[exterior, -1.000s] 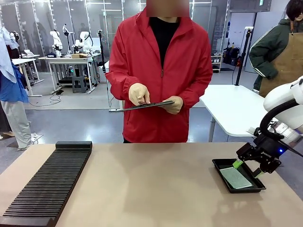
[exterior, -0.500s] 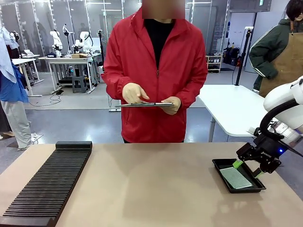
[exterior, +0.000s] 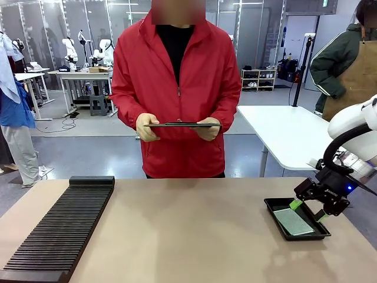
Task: Inspect the PCB.
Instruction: Place the Blank PCB in the ESD tray.
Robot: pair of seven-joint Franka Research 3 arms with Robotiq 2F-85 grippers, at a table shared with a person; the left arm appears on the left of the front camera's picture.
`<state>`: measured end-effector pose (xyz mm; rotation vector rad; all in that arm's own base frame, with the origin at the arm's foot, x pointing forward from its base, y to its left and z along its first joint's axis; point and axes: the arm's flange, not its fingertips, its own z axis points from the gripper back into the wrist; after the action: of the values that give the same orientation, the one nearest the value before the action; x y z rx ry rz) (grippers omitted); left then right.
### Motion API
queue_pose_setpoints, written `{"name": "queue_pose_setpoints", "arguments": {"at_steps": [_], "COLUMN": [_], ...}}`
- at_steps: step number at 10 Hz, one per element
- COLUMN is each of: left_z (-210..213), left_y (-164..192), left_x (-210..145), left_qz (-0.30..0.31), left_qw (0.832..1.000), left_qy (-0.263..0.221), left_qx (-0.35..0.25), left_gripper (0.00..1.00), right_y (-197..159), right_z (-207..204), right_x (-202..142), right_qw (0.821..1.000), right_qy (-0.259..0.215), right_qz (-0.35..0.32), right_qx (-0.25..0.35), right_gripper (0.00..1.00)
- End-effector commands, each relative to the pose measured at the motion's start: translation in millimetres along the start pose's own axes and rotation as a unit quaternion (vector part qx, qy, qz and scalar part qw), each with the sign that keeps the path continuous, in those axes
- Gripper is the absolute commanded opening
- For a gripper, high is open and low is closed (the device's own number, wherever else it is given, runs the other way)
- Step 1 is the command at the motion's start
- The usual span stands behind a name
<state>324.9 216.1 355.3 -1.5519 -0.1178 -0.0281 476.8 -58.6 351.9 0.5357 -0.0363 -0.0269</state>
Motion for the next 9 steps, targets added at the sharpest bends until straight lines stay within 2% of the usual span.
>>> {"name": "queue_pose_setpoints", "arguments": {"at_steps": [1, 6, 7, 9], "left_z": [0.9, 0.9, 0.9, 0.9], "left_y": [-0.5, -0.5, -0.5, -0.5], "left_x": [-0.3, -0.3, -0.3, -0.3], "left_qz": [-0.001, -0.001, -0.001, -0.001], "left_qw": [1.000, 1.000, 1.000, 1.000], "left_qy": [-0.001, -0.001, -0.001, -0.001], "left_qx": [0.000, 0.000, 0.000, 0.000], "left_gripper": [1.00, 1.00, 1.00, 1.00], "right_y": [0.6, 0.0, 13.4, -7.6], "right_z": [-0.2, 0.0, 46.8, 86.6], "right_x": [-0.2, 0.0, -9.3, -26.3], "right_qw": [1.000, 1.000, 0.997, 0.982], "right_qy": [0.000, 0.000, 0.011, 0.051], "right_qz": [0.001, 0.000, -0.007, -0.017], "right_qx": [0.000, 0.000, 0.077, 0.180], "right_gripper": [1.00, 1.00, 1.00, 1.00]}}
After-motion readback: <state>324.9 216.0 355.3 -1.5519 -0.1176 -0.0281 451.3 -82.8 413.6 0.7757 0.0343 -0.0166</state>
